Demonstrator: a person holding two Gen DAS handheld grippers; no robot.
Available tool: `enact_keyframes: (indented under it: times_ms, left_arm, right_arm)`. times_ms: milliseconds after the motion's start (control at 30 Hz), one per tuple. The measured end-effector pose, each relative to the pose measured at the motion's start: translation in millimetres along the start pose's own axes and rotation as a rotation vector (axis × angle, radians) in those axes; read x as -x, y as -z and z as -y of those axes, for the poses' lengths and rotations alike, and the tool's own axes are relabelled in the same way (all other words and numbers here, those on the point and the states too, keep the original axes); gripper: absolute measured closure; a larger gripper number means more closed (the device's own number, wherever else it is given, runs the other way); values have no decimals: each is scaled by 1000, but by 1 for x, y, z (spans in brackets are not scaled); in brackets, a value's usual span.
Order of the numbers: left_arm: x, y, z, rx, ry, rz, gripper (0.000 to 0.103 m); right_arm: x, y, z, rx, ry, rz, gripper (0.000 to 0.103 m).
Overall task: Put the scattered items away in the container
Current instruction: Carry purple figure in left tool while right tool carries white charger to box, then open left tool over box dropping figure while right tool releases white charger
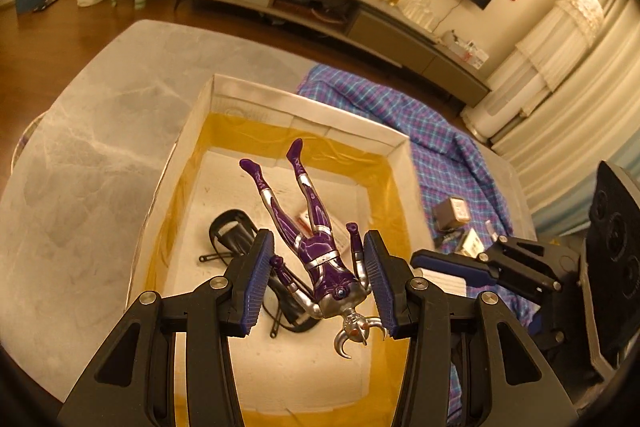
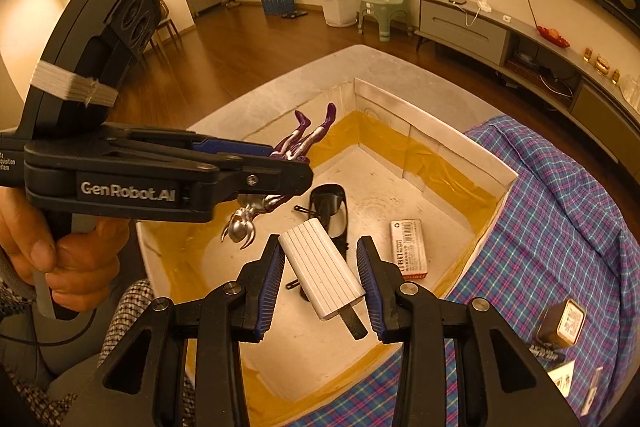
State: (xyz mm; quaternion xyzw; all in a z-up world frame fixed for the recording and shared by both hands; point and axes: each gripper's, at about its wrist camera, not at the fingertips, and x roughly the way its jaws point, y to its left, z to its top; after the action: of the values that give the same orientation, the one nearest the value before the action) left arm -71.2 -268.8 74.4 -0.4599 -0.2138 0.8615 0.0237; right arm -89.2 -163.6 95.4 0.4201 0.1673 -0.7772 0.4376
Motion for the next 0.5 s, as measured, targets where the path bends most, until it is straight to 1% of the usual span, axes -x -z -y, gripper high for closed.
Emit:
enact_keyframes:
  times_ms: [267,500]
  left_arm:
    - [-35,-19,-10,45,-38,-52,55]
    - [-63,-25,-21,70,-83,-93,55]
  right_arm:
    - [-33,-11,11,57,46,-84,64]
    - [-60,-20,11,136,78,-162,64]
